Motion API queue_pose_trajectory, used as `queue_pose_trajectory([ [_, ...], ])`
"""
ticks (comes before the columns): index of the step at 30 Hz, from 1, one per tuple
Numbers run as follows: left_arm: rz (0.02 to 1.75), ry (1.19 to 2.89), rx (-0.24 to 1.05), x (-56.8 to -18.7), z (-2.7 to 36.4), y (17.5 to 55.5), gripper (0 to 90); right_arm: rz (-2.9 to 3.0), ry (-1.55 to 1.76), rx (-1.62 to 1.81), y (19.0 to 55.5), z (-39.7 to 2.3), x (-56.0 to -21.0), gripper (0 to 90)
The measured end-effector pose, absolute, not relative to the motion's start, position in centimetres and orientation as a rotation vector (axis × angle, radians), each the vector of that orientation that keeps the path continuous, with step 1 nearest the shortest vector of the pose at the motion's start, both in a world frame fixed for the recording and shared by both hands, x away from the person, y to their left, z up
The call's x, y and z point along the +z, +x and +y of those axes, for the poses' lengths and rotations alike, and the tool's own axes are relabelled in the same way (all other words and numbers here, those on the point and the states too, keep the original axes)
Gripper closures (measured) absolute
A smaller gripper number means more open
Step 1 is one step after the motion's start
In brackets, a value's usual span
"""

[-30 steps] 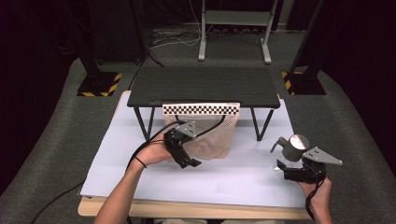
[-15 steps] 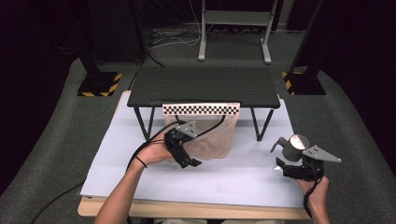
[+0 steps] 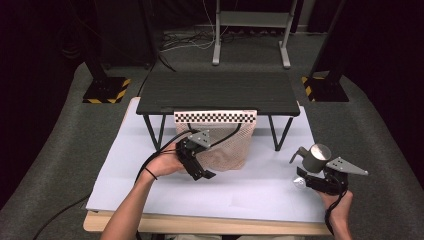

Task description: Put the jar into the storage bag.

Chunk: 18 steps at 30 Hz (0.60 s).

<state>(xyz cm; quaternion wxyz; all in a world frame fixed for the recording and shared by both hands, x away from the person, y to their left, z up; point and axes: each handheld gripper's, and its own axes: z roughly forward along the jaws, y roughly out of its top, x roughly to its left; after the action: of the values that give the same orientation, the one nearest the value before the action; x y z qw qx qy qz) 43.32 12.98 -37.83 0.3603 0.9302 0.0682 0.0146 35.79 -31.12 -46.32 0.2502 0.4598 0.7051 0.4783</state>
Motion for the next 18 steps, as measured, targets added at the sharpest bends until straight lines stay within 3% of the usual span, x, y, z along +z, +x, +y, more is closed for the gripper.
queue_pose_trajectory([
  [18,0.174,2.393,0.035,-37.8,13.1,43.3,0.0,1.921,1.193,1.295,34.9,-29.8,-44.5,29.6],
])
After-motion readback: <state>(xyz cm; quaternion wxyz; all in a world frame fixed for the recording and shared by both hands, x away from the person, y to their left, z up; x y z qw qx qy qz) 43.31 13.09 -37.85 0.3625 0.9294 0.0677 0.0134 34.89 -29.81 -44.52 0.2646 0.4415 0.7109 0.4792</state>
